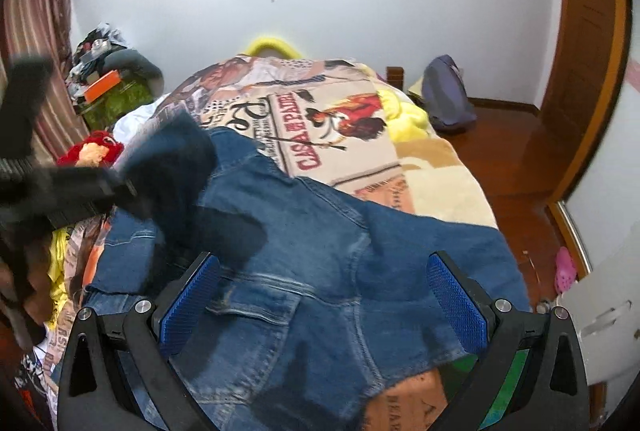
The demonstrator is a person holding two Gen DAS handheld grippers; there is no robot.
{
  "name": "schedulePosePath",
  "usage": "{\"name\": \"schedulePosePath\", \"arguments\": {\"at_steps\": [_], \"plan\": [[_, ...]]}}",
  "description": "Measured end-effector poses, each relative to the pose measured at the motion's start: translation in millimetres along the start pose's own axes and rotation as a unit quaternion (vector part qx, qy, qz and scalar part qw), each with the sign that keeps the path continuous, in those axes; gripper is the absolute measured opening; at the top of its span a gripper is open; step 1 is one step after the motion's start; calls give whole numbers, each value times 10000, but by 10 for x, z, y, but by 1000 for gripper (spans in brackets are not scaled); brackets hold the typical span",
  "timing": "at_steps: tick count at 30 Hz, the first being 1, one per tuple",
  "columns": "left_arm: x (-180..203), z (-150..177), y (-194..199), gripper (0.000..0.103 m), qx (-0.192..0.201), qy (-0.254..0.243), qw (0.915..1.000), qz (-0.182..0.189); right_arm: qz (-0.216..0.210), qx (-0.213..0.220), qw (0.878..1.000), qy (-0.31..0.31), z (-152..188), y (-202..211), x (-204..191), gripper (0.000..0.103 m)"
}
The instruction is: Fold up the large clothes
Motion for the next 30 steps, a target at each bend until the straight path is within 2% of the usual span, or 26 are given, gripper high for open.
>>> {"name": "schedulePosePath", "arguments": {"at_steps": [3,6,8,10,13,14,16,19,24,27,30], "plan": [[216,208,-267,13,-451,-115,9986,253,91,-67,9999,-38,50,-4,91,103],[409,297,-331,16,-616,-232,9970,418,160,-115,9998,-72,91,-16,149,103],[476,296,-283,24,-582,-296,9966,509,136,-172,9997,-134,103,-43,169,103],[469,247,-163,47,-464,-315,9969,553,38,-224,9995,-202,95,-71,156,103],[374,158,142,68,87,-420,9983,401,-162,-241,9992,-272,54,-99,81,103],[318,140,219,72,221,-437,9983,312,-205,-239,9991,-277,33,-114,50,103],[111,108,336,85,468,-393,9981,25,-263,-254,9990,-264,-1,-162,-9,103],[-336,214,463,86,585,-230,9971,-434,-518,-453,9972,-305,-17,-358,-121,103],[-1084,637,403,86,209,244,9940,-1048,-905,-1088,9886,-511,79,-869,-259,103],[-1549,986,330,86,-85,705,9893,-1272,-903,-1428,9837,-607,138,-1197,-270,101],[-1956,1360,261,86,-363,1229,9811,-1453,-752,-1663,9805,-725,187,-1456,-213,97]]}}
Point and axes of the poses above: each gripper's, at about its wrist camera, not at the fingertips, and y roughly against the way its jaws point, x to its right, z to its underside, the point moved 6 cm from there along -y, roughly the way its jaws point, and after that the axes turned 6 degrees about -z, right-handed, at the moved point
